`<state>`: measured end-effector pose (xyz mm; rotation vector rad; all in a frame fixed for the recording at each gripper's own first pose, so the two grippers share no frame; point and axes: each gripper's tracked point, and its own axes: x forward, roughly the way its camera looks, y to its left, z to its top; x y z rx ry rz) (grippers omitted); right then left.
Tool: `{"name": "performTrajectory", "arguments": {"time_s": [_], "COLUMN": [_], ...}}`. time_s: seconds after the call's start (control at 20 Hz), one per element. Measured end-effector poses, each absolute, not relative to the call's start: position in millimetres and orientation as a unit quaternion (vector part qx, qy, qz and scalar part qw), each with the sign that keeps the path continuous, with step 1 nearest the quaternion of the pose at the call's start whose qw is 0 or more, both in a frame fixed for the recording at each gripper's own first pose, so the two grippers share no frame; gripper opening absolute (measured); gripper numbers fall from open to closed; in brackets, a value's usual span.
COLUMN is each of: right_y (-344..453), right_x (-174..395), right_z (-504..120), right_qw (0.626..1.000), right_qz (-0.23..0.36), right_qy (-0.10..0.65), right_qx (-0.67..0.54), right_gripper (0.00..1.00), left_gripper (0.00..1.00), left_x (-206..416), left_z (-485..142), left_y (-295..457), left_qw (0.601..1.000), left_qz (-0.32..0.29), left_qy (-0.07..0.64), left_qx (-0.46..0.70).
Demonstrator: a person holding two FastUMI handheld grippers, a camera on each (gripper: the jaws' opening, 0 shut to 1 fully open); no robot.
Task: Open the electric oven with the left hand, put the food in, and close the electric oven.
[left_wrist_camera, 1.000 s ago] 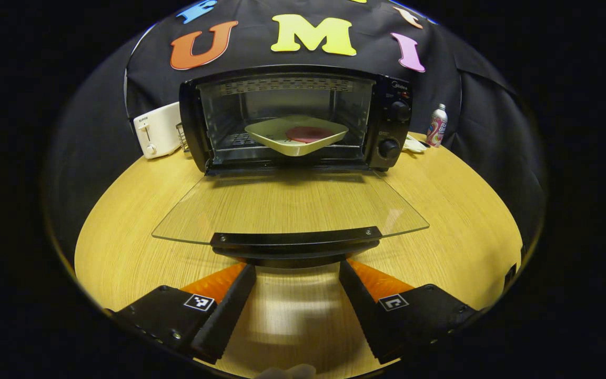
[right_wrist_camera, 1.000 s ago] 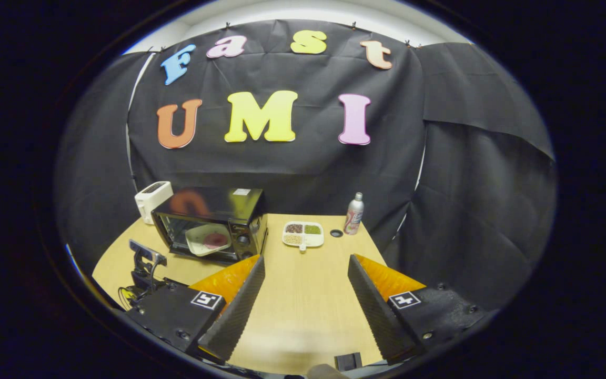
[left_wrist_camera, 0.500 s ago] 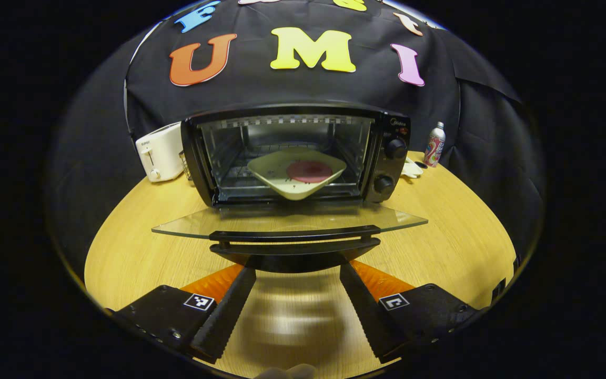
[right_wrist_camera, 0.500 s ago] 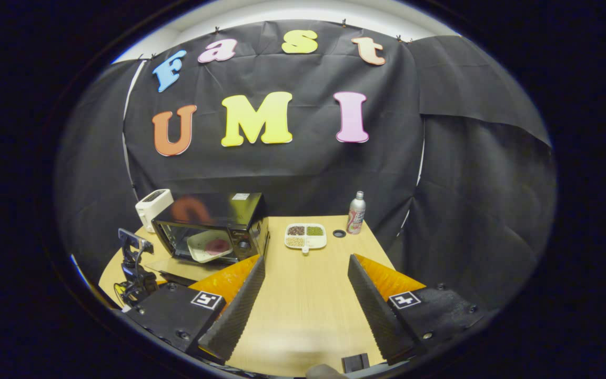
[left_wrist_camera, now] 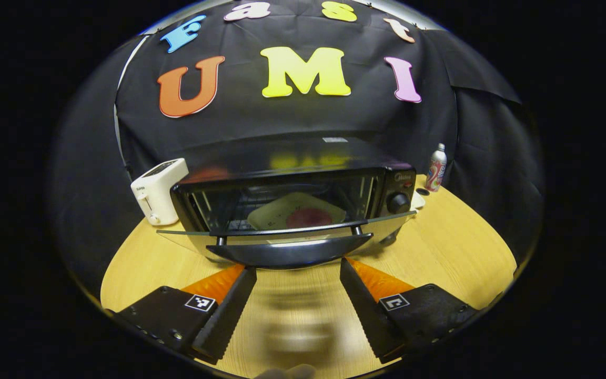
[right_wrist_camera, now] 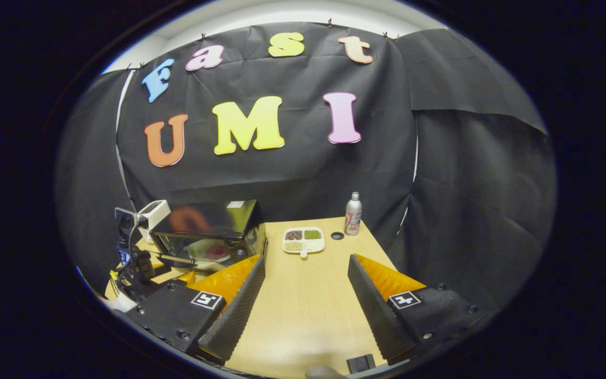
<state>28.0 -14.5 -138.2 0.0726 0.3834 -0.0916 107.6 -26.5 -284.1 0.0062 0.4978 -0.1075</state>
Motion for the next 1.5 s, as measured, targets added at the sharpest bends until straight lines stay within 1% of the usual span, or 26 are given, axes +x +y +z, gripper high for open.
{"name": "performTrajectory", "arguments": {"time_s": [0.1,0.15,0.55,0.6,0.75,0.8,0.9,0.95,1.0,1.1,1.15,1.2,1.25,1.3,1.35,1.4,1.45,1.5], "right_y": [-14,-14,-11,-10,-10,-8,-7,-6,-4,-3,-1,1,4,9,12,17,20,23], "right_x": [27,26,21,20,17,16,13,12,10,7,6,4,3,2,1,0,-2,-3], "right_z": [-134,-133,-139,-138,-136,-136,-135,-135,-134,-133,-132,-127,-122,-114,-106,-96,-85,-76], "right_qw": [0.981,0.981,0.98,0.98,0.98,0.98,0.981,0.981,0.981,0.981,0.981,0.982,0.983,0.984,0.986,0.988,0.99,0.991], "right_qz": [-0.046,-0.047,-0.049,-0.047,-0.048,-0.047,-0.047,-0.046,-0.045,-0.043,-0.042,-0.041,-0.04,-0.037,-0.036,-0.035,-0.033,-0.032], "right_qy": [0.187,0.184,0.192,0.192,0.19,0.189,0.188,0.188,0.187,0.187,0.186,0.183,0.178,0.17,0.16,0.149,0.134,0.126], "right_qx": [0.031,0.03,0.028,0.028,0.026,0.025,0.024,0.024,0.025,0.024,0.024,0.025,0.026,0.028,0.028,0.025,0.021,0.017], "right_gripper": [0.97,1.0,1.0,0.97,0.97,1.0,1.0,0.97,1.0,1.0,1.0,0.97,1.0,0.97,0.97,1.0,1.0,0.97], "left_gripper": [0.97,0.97,0.97,0.97,0.97,0.98,0.98,0.98,0.98,0.98,0.98,0.98,0.98,0.98,0.98,0.98,0.98,0.98], "left_x": [110,109,95,94,92,91,89,89,88,84,81,77,72,67,62,54,48,39], "left_z": [-284,-287,-300,-300,-296,-295,-293,-292,-291,-286,-281,-271,-259,-242,-224,-204,-182,-158], "left_y": [-27,-28,-30,-31,-30,-30,-29,-28,-28,-27,-27,-26,-24,-21,-18,-16,-13,-5], "left_qw": [0.967,0.967,0.963,0.963,0.964,0.964,0.965,0.965,0.965,0.966,0.967,0.968,0.97,0.973,0.975,0.978,0.981,0.985], "left_qz": [-0.051,-0.051,-0.056,-0.058,-0.058,-0.059,-0.059,-0.057,-0.058,-0.057,-0.057,-0.057,-0.056,-0.055,-0.057,-0.059,-0.063,-0.057], "left_qy": [0.248,0.251,0.264,0.264,0.259,0.259,0.257,0.255,0.256,0.253,0.249,0.243,0.236,0.225,0.212,0.199,0.179,0.159], "left_qx": [-0.003,-0.004,0.0,-0.001,-0.001,-0.001,-0.001,-0.002,-0.002,-0.003,-0.006,-0.012,-0.016,-0.02,-0.025,-0.031,-0.036,-0.032]}}
